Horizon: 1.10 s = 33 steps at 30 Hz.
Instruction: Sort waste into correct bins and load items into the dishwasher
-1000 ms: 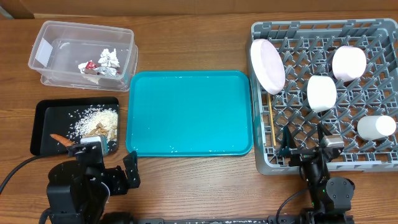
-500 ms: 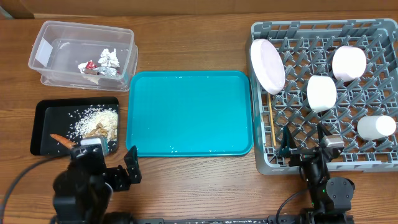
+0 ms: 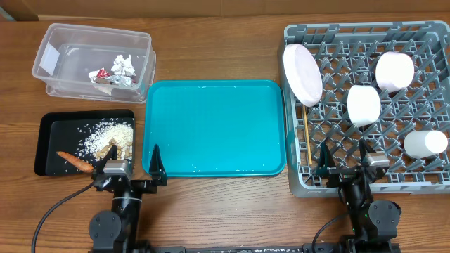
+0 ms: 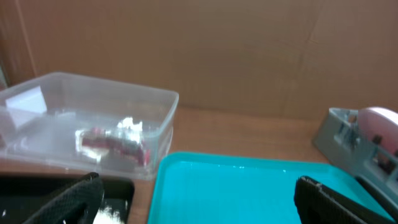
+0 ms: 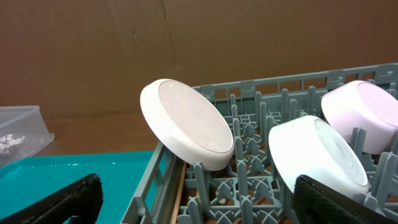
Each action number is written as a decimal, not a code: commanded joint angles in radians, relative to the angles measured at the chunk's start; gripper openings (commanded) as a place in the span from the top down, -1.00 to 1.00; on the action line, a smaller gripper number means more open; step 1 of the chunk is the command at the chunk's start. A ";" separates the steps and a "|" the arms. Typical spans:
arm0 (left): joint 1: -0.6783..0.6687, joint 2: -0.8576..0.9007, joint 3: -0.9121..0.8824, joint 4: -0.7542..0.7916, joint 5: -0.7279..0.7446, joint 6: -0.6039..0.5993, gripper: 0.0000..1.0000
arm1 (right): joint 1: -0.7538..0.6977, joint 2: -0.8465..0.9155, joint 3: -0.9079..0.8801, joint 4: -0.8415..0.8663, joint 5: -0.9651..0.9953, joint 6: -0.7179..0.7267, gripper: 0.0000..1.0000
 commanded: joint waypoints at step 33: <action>-0.004 -0.013 -0.148 0.071 -0.011 0.101 -1.00 | 0.005 -0.011 -0.011 0.004 0.007 -0.004 -1.00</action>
